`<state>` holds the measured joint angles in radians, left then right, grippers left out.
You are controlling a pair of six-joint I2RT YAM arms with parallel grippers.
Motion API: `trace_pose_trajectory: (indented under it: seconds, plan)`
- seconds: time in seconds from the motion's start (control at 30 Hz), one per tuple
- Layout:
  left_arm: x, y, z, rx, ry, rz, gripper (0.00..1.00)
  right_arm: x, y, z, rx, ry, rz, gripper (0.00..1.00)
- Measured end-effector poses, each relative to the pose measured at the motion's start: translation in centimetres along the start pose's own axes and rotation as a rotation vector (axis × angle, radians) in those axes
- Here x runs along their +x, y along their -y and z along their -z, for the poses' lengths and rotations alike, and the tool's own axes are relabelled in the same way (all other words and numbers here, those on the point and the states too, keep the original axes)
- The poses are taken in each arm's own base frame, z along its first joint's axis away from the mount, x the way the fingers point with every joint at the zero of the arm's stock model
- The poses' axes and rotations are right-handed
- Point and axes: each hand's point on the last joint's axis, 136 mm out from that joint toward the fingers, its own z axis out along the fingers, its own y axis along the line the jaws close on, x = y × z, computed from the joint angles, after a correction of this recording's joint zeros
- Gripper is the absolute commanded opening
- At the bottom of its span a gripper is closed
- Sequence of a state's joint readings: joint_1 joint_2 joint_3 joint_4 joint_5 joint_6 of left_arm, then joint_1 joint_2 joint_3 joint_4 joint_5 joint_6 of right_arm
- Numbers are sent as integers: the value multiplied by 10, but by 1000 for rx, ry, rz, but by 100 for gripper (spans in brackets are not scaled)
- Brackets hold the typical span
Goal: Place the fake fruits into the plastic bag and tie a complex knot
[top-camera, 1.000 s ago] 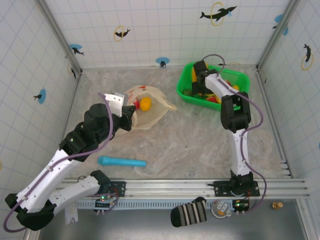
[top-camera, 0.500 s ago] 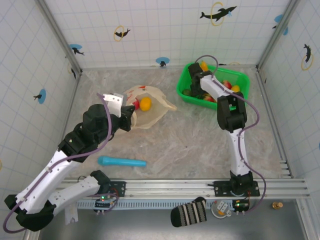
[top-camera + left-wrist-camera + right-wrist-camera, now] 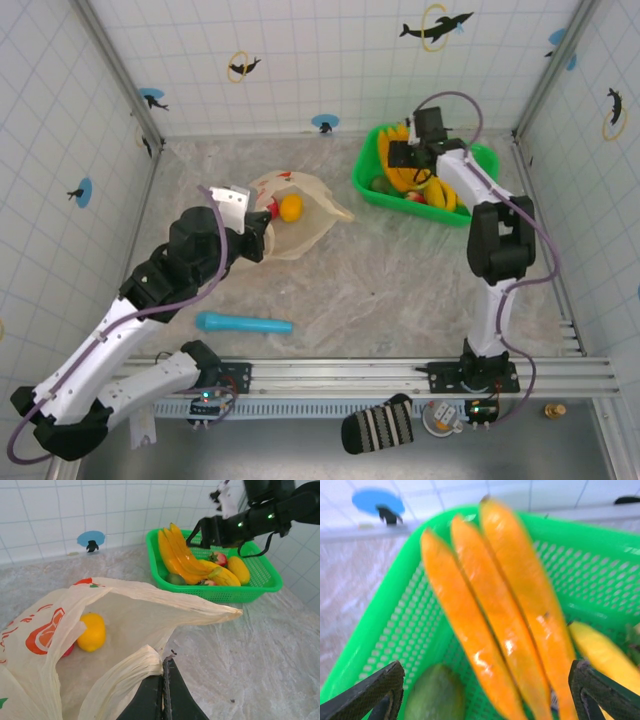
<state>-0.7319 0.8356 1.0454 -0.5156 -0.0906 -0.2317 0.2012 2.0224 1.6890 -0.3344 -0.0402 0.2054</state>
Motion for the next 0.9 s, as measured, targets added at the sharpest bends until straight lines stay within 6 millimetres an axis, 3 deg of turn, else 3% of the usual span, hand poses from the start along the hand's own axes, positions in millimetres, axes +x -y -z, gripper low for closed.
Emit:
trace_pose_trajectory:
  seconds: [0.17, 0.37, 0.5, 0.6, 0.7, 0.9]
  plan:
    - [0, 0, -4, -2, -9, -5, 0, -1, 24, -16, -45, 8, -50, 89]
    - [2, 0, -7, -5, -22, -17, 0, 28, 26, -54, -168, -58, -88, 89]
    - [2, 1, -10, -8, -34, -18, 0, 43, 33, -61, -152, -89, -91, 88]
    - [0, 1, -11, -9, -34, -18, 0, 57, 39, -54, -77, -98, -99, 85]
    - [-2, 1, -12, -11, -32, -18, 0, 69, 43, -35, -34, -103, -177, 80]
    - [-2, 1, -13, -9, -30, -18, 0, 43, 66, 22, -42, 38, -472, 72]
